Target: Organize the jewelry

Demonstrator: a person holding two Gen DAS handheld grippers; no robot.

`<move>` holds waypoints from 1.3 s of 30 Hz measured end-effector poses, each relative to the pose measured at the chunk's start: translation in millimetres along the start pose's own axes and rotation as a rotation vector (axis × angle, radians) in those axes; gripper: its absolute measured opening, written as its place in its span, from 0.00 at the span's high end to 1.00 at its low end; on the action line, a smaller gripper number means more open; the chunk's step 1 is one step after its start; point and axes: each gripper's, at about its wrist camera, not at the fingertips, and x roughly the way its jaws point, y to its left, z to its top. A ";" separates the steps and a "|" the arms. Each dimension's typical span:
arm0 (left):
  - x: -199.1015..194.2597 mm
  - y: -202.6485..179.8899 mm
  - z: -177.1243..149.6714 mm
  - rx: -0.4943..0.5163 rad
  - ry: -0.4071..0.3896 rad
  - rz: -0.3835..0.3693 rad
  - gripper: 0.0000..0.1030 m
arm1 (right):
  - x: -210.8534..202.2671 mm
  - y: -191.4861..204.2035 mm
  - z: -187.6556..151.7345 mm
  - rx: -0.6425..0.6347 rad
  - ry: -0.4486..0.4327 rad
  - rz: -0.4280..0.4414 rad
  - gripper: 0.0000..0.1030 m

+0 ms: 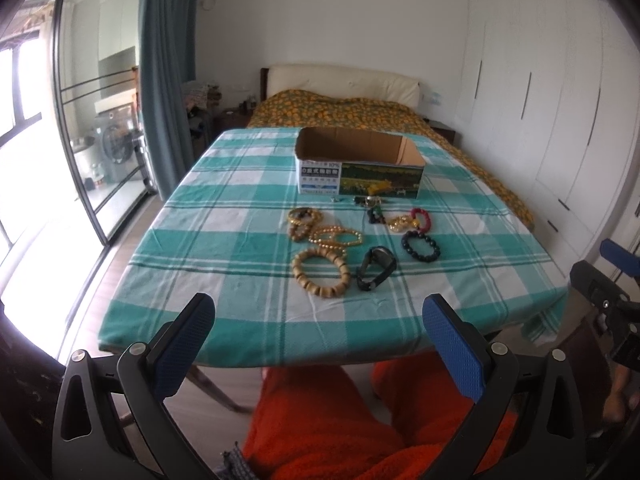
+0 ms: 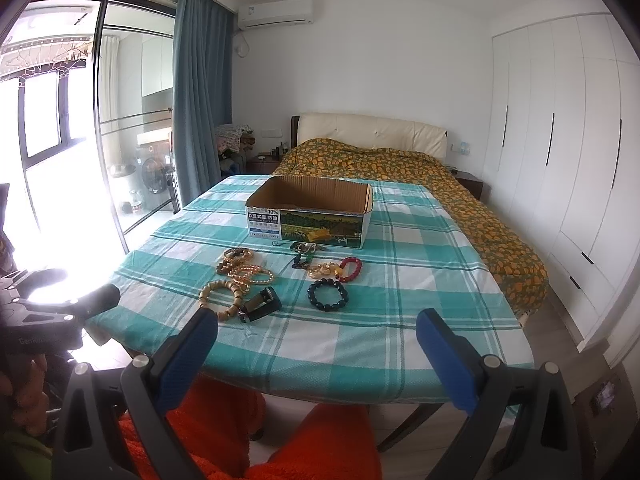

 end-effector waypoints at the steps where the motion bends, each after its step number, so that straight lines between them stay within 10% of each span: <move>1: 1.6 -0.2 0.3 -0.002 0.005 -0.003 0.00 | 0.8 -0.9 -0.1 0.002 0.000 0.001 0.02; 39: 85.5 28.6 29.1 -0.026 0.068 0.053 0.00 | 84.1 -45.6 25.9 0.066 0.100 0.012 0.02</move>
